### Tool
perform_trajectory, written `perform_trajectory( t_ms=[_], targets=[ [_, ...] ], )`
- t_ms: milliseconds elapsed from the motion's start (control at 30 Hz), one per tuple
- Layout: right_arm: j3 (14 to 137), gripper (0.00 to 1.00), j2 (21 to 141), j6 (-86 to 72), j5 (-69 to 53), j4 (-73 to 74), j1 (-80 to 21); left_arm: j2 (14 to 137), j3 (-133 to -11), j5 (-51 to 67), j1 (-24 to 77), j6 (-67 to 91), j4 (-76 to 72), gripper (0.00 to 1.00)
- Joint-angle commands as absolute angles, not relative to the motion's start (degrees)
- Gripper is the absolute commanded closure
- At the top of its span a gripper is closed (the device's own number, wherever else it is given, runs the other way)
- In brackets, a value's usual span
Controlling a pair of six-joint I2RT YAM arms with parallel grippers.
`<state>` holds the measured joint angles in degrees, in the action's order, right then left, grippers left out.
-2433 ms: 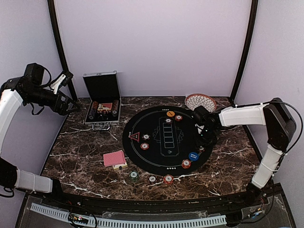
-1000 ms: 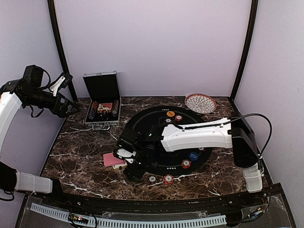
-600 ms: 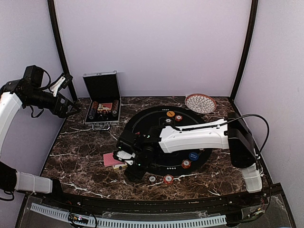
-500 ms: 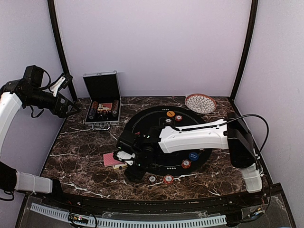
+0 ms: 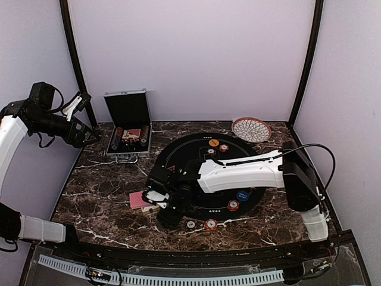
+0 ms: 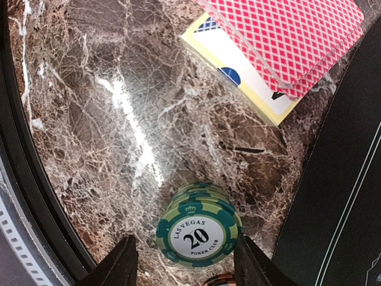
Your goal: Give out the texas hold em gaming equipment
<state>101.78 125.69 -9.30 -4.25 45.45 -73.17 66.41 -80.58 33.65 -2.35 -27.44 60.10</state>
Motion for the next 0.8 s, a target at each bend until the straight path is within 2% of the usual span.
perform_trajectory(
  t_ms=[0, 767],
  targets=[
    [102.82, 0.45, 126.72, -9.75, -4.35, 44.84, -74.0, 65.98, -80.57, 34.67, -2.24, -28.17, 60.98, 0.01],
    [103.09, 0.45, 127.99, -9.31, -3.34, 45.35, -74.18, 65.74, -80.77, 34.33, -2.26, -28.19, 60.95, 0.01]
  ],
)
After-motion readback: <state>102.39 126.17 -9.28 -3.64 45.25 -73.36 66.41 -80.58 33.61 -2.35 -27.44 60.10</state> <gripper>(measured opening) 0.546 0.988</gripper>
